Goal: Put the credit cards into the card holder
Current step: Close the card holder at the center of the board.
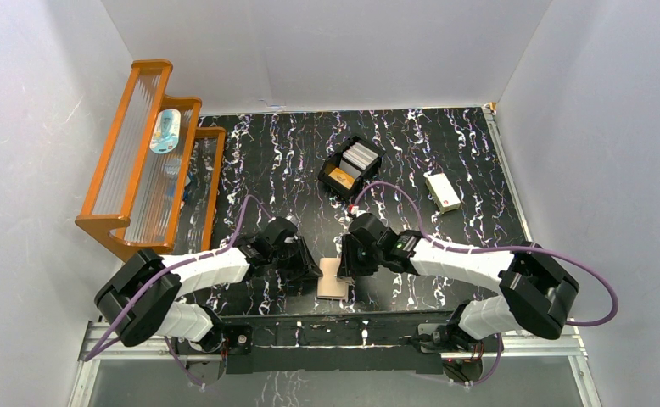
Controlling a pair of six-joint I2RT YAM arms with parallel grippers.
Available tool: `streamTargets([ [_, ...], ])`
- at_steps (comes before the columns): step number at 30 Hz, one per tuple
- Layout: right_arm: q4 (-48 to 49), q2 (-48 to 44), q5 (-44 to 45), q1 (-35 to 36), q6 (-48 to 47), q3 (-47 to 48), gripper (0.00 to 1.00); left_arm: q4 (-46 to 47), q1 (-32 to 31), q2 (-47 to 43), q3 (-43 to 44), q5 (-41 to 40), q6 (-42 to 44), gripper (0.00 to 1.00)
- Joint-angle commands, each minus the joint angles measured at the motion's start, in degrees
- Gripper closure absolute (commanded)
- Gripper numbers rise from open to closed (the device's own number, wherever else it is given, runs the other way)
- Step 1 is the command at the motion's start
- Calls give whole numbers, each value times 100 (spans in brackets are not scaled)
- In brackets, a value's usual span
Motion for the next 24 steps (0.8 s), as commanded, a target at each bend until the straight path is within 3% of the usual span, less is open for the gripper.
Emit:
streamTargets([
  [1, -41, -143, 115, 96, 179, 140, 63, 96, -44, -163, -106, 141, -68, 78],
  [7, 271, -31, 173, 134, 273, 13, 63, 102, -53, -288, -46, 294, 11, 76],
  [13, 244, -74, 358, 134, 451, -11, 64, -592, -33, -766, 557, -59, 412, 75],
  [17, 266, -76, 376, 134, 506, -56, 64, -293, -18, -375, 534, 131, 478, 84],
  [24, 385, -41, 291, 132, 580, -173, 64, 222, -18, 415, 534, 388, 612, 88],
])
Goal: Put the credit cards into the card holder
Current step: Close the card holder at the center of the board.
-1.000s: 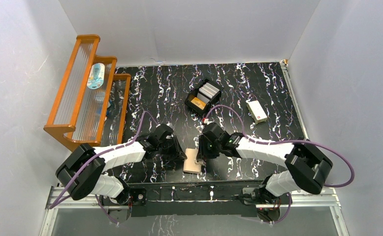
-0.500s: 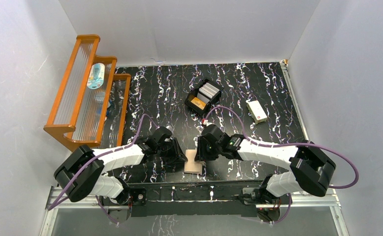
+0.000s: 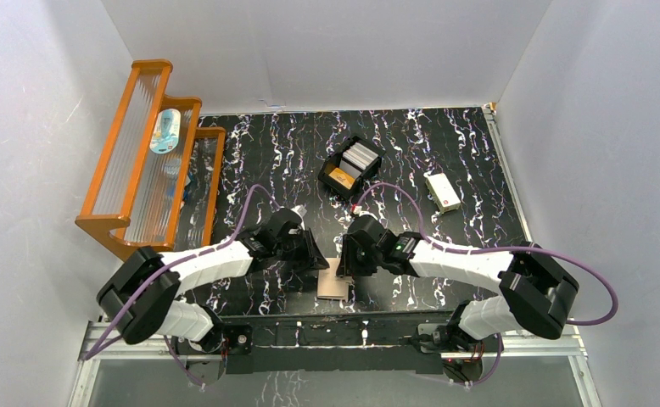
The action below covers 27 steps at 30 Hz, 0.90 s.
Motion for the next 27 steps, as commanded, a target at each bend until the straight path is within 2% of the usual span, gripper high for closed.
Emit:
streamTargets([
  [1, 313, -33, 25, 24, 153, -139, 65, 186, -1, 389, 69, 264, 239, 88],
  [11, 746, 211, -136, 23, 271, -210, 66, 42, 4, 575, -13, 145, 159, 89],
  [27, 907, 468, -87, 27, 301, -237, 70, 234, 4, 601, -150, 225, -56, 89],
])
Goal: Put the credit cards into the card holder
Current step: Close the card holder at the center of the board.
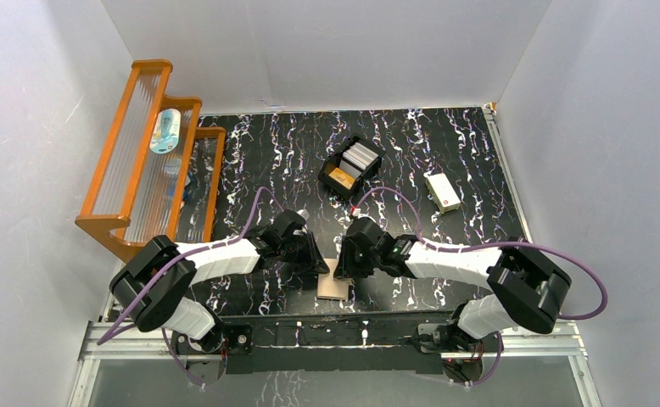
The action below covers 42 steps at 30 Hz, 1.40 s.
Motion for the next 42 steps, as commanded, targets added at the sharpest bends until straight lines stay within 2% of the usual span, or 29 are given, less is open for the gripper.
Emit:
streamTargets([
  [1, 278, 169, 66, 35, 46, -18, 70, 30, -7, 67, -150, 77, -90, 89],
  [15, -394, -320, 348, 97, 91, 99, 68, -1334, -1, -702, 360, -613, 456, 70],
  [22, -286, -296, 329, 176, 173, 15, 68, -1067, -1, -428, 244, -414, 496, 66],
  [26, -160, -183, 308, 172, 209, -21, 68, -712, -1, -47, 166, -103, 439, 68],
  [28, -11, -7, 293, 176, 244, -52, 69, -373, 0, 186, 42, 209, 321, 73],
  [35, 406, 55, 227, 178, 366, -206, 71, -85, -4, 214, -146, 379, 173, 80],
  [42, 222, 109, 214, 183, 356, -141, 72, 13, -10, 136, -230, 429, 102, 82],
])
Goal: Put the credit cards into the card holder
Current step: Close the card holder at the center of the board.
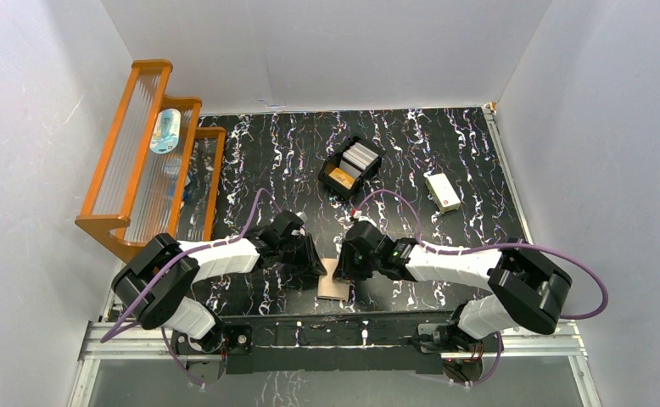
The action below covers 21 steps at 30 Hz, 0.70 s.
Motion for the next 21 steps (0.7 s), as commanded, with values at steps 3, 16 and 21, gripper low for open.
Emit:
streamTargets([
  [3, -266, 166, 201, 43, -36, 76, 73, 107, -125, -17, -181, 275, -123, 82],
  [16, -1242, 719, 871, 228, -324, 581, 83, 135, -125, -153, -260, 248, -194, 82],
  [21, -1718, 1088, 1068, 339, -419, 879, 82, 173, -125, -210, -288, 247, -195, 82],
])
